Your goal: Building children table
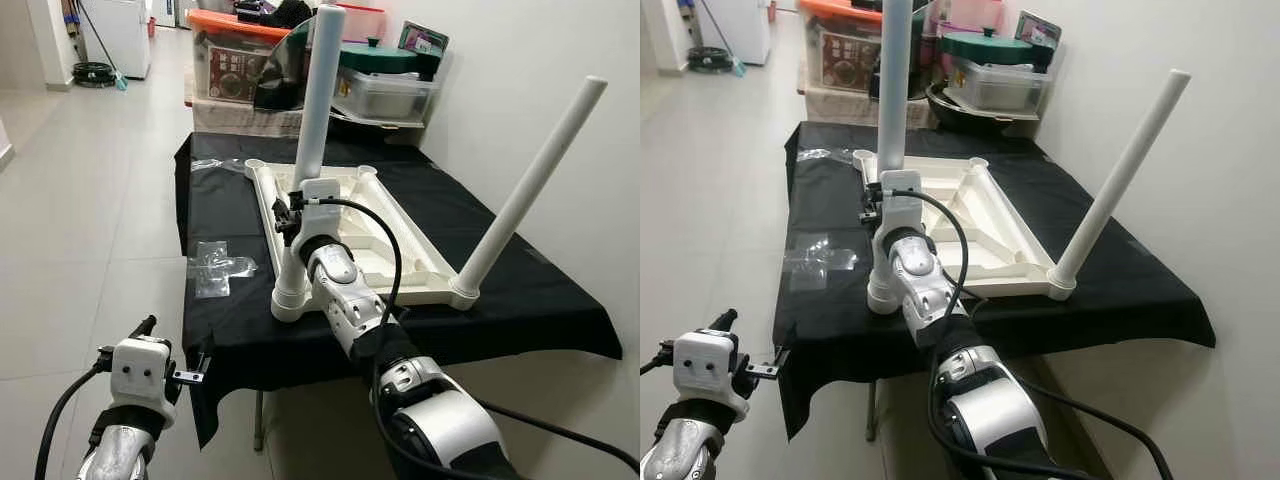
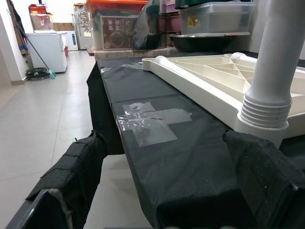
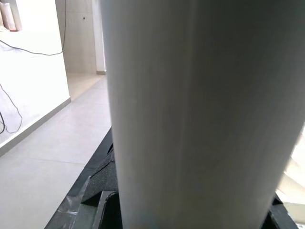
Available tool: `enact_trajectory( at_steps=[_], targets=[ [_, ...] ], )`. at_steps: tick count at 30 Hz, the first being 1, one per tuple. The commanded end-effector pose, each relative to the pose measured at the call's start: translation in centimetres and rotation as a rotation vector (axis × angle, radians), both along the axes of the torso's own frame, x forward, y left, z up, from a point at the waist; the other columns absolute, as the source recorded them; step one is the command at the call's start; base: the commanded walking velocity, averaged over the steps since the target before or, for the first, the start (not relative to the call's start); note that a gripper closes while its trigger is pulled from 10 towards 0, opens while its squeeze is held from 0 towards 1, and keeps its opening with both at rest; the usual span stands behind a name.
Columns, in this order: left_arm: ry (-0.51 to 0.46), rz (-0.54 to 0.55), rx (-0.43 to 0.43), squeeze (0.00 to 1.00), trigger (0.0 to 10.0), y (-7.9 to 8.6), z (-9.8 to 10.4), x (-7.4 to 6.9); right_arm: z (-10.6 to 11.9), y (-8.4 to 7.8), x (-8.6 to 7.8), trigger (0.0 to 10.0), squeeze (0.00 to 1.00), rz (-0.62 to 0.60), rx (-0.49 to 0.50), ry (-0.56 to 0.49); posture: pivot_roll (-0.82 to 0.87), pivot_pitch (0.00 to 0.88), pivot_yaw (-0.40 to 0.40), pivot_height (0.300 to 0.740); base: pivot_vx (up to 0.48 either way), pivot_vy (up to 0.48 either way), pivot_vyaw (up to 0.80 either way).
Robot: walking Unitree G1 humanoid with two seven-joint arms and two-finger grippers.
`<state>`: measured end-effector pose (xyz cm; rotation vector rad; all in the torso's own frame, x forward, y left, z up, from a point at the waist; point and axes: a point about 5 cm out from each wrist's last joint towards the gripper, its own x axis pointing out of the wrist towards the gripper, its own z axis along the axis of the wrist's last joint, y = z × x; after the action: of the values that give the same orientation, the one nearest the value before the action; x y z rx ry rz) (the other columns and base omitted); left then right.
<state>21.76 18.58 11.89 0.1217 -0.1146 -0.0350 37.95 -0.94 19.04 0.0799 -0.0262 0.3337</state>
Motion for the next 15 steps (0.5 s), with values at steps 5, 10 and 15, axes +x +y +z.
enact_trajectory(
  at_steps=[5, 10, 15],
  targets=[
    [0.006, -0.016, 0.007, 0.0, 10.0, -0.23, -0.27, 0.23, -5.57, 0.52, -1.7, 10.0, 0.0, 0.007, 0.0, 0.235, 0.17, 0.0, -0.161, 0.74, 0.0, 0.0, 0.0],
    [0.007, -0.018, 0.009, 0.0, 10.0, -0.18, -0.31, 0.31, -5.26, 0.16, -1.47, 10.0, 0.0, -0.01, 0.017, 0.232, 0.17, 0.0, -0.16, 0.74, 0.0, 0.0, 0.0],
    [0.006, -0.02, 0.01, 0.0, 10.0, -0.2, -0.33, 0.36, -4.64, 0.0, -1.2, 10.0, 0.0, -0.014, 0.03, 0.221, 0.17, 0.0, -0.16, 0.74, 0.0, 0.0, 0.0]
  ],
)
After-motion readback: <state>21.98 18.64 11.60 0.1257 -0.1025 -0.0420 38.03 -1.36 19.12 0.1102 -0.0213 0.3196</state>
